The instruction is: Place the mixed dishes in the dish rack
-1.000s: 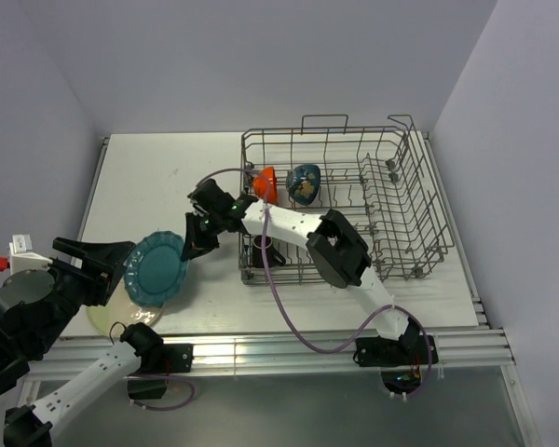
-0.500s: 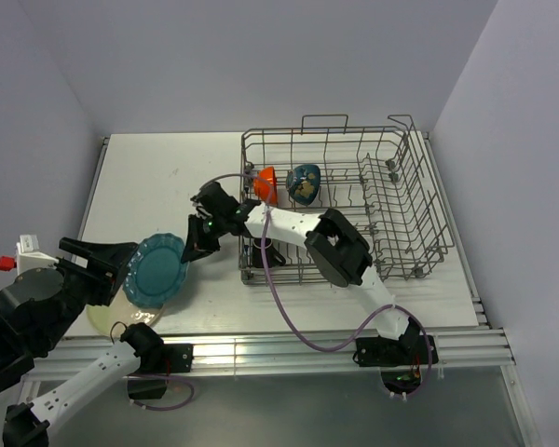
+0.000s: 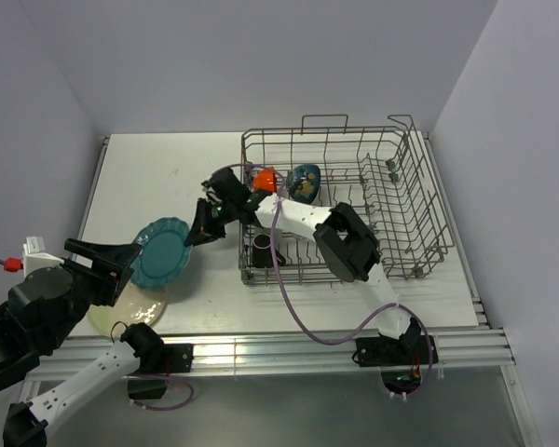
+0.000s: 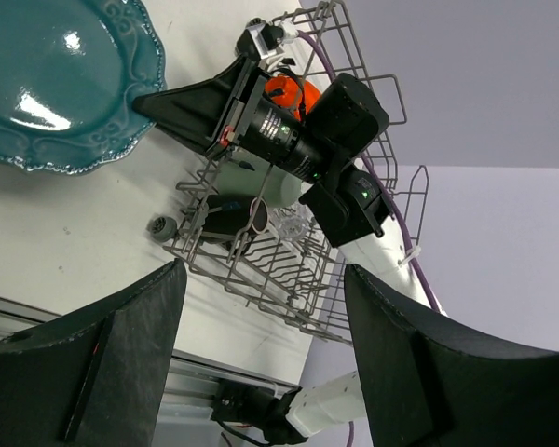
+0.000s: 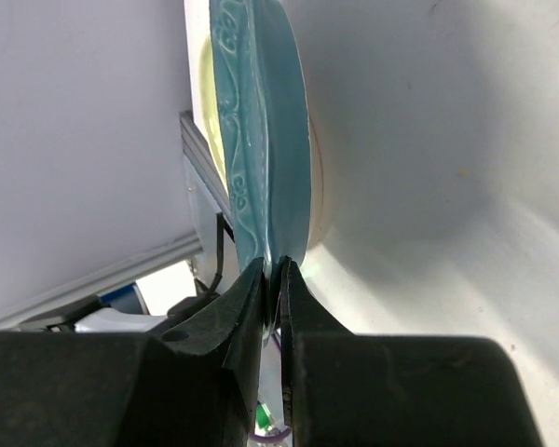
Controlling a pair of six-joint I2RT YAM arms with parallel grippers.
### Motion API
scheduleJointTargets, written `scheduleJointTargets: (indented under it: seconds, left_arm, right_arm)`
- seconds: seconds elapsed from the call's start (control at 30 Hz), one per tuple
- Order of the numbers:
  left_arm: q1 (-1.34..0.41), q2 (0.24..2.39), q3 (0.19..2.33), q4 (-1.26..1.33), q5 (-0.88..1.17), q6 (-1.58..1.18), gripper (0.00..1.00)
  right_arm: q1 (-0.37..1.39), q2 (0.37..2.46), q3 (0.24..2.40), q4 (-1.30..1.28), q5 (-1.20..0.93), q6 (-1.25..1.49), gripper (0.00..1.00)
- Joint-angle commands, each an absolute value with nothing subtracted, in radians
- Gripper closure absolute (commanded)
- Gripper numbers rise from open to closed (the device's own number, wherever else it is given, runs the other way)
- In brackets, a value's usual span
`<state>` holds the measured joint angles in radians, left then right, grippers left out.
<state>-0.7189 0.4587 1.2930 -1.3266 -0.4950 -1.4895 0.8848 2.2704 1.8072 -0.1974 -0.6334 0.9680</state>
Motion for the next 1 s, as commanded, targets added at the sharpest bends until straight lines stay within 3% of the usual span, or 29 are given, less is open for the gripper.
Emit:
scheduleJointTargets:
  seconds: [0.0, 0.97]
  left_arm:
    - [-0.726, 0.448, 1.284, -1.301, -0.515, -1.506, 0.26]
    - [-0.749, 0.42, 1.071, -1.263, -0.479, -1.698, 0.26]
  right_arm:
    - [0.877, 2.126, 1.822, -0.04, -0.73, 1.005, 1.0]
    - [0.749, 1.908, 1.856, -0.206, -0.724, 0.948, 1.0]
